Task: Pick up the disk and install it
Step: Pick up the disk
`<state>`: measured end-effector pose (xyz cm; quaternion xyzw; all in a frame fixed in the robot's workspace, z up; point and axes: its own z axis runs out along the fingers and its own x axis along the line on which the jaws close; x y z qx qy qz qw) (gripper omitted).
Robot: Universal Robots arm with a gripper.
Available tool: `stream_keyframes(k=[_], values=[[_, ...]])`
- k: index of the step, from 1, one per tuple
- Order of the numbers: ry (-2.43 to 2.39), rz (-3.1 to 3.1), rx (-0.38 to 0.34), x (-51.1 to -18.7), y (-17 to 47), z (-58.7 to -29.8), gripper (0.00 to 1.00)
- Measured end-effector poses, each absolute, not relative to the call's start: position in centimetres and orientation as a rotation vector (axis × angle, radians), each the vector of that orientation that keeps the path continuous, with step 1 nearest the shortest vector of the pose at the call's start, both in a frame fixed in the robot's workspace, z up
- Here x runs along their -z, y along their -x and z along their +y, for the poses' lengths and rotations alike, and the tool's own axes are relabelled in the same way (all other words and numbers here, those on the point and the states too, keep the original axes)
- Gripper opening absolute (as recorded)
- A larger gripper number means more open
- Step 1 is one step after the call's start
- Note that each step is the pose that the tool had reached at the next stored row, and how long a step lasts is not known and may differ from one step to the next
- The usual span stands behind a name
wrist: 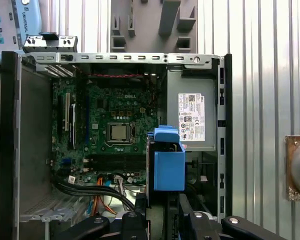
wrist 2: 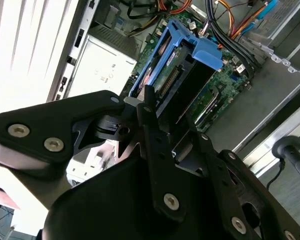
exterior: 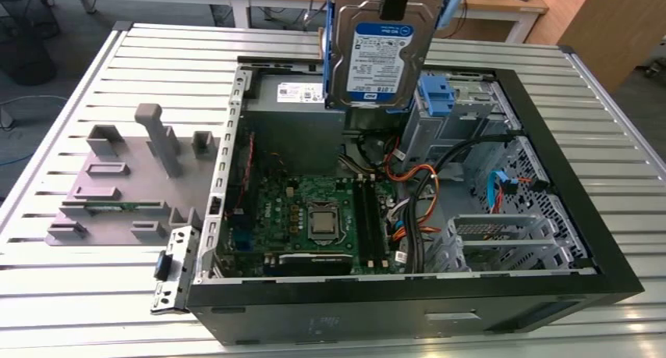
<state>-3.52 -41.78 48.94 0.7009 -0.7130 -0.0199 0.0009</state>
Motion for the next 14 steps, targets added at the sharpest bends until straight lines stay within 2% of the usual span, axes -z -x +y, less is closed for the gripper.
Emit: stream_keyframes(k=[14], values=[[-2.201,-2.239,0.062,-48.9,3.5,-43.6,0.35]])
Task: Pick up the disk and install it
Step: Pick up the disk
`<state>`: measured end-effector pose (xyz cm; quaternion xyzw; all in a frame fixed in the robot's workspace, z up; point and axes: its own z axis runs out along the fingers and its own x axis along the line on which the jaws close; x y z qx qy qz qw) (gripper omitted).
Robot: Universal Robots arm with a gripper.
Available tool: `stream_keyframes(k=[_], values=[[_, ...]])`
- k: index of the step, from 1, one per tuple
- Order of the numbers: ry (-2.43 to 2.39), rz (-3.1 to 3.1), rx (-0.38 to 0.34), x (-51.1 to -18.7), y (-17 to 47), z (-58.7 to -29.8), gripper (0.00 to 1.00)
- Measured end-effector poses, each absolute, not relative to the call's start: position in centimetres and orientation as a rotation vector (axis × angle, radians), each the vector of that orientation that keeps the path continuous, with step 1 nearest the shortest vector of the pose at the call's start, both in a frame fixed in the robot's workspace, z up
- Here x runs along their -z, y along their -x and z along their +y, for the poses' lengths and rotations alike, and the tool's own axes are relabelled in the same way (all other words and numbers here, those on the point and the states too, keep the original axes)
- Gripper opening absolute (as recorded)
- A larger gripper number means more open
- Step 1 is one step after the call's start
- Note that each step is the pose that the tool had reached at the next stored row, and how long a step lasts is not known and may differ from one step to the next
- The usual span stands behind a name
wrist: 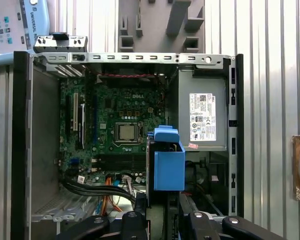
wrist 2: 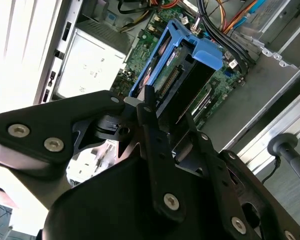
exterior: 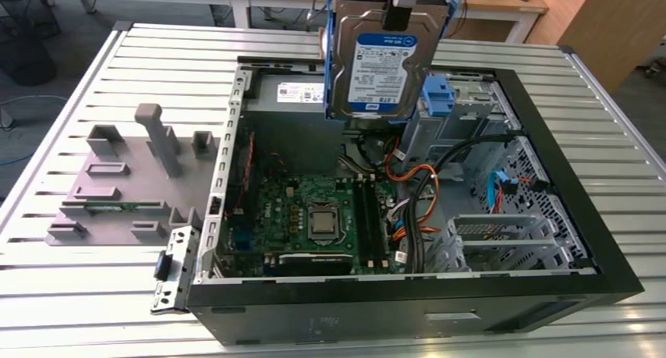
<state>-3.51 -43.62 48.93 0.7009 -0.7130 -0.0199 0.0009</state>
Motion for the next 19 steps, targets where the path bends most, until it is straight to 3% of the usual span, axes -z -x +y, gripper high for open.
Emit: stream_keyframes(k=[19], values=[[-2.201,-2.239,0.062,-48.9,3.5,-45.9,0.35]])
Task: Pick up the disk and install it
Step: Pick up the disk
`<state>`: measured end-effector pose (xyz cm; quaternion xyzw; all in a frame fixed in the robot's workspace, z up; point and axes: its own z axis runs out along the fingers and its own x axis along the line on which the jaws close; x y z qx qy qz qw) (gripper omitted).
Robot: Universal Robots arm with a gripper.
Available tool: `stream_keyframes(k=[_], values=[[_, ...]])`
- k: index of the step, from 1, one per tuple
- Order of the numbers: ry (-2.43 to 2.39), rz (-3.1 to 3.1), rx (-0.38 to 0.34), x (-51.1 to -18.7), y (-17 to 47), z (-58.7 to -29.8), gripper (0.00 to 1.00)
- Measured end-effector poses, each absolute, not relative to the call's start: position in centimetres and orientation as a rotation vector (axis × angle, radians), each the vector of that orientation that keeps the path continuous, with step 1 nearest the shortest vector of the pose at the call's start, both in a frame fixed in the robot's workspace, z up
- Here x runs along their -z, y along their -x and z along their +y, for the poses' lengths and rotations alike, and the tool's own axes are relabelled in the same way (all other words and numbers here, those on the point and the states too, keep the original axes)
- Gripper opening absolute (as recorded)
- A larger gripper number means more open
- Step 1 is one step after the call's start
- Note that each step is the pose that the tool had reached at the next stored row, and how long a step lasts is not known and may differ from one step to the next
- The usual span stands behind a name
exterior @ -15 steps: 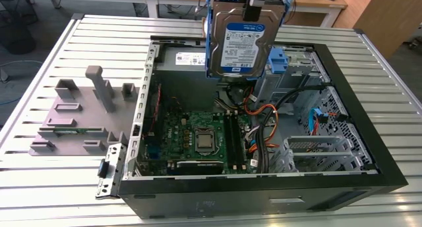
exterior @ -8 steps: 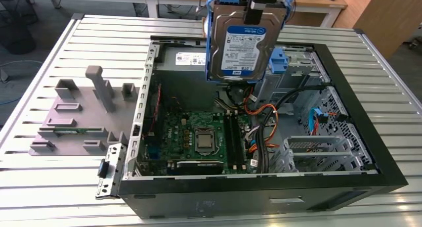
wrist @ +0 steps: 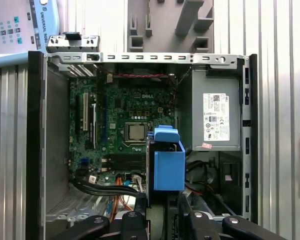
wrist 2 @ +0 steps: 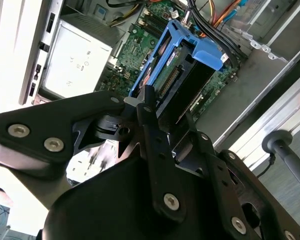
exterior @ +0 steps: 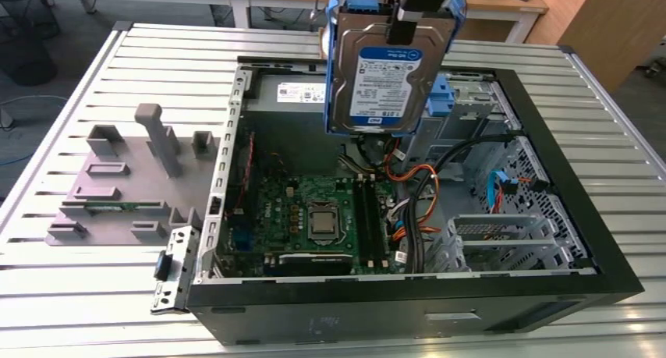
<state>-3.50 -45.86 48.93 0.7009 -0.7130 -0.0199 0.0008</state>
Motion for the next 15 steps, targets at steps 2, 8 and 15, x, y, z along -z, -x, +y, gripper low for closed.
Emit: stream_keyframes(k=[2,8,15], values=[[-2.201,-2.239,0.062,-48.9,3.5,-46.1,0.35],[-2.201,-2.239,0.062,-48.9,3.5,-46.8,0.35],[-2.201,-2.239,0.062,-48.9,3.5,-47.6,0.35]])
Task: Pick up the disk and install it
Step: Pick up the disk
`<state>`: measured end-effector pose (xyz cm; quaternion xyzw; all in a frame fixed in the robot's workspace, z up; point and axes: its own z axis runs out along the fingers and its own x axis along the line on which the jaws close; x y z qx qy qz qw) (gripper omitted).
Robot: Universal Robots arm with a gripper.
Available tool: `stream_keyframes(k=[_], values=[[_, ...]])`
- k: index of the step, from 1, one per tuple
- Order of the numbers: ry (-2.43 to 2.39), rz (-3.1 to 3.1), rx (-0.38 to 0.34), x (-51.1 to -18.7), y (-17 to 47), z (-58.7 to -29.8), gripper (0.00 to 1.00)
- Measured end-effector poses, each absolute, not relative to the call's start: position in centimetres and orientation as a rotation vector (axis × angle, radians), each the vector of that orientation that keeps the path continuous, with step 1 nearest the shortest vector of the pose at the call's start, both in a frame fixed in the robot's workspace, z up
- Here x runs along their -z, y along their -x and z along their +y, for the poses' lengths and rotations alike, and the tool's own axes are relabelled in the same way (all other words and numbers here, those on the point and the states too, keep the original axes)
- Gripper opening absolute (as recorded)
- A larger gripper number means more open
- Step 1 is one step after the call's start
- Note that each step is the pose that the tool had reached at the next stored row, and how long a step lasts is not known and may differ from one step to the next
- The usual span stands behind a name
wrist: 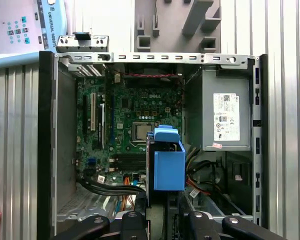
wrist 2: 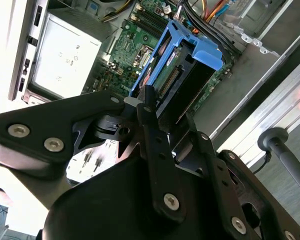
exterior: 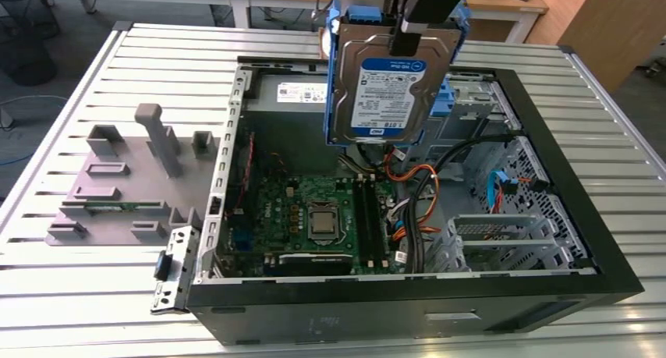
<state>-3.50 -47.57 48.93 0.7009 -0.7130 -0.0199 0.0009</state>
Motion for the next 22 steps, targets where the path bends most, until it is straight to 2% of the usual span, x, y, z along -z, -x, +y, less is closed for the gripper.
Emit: stream_keyframes(k=[22], values=[[-2.2,-2.239,0.062,-48.8,3.4,-51.0,0.35]])
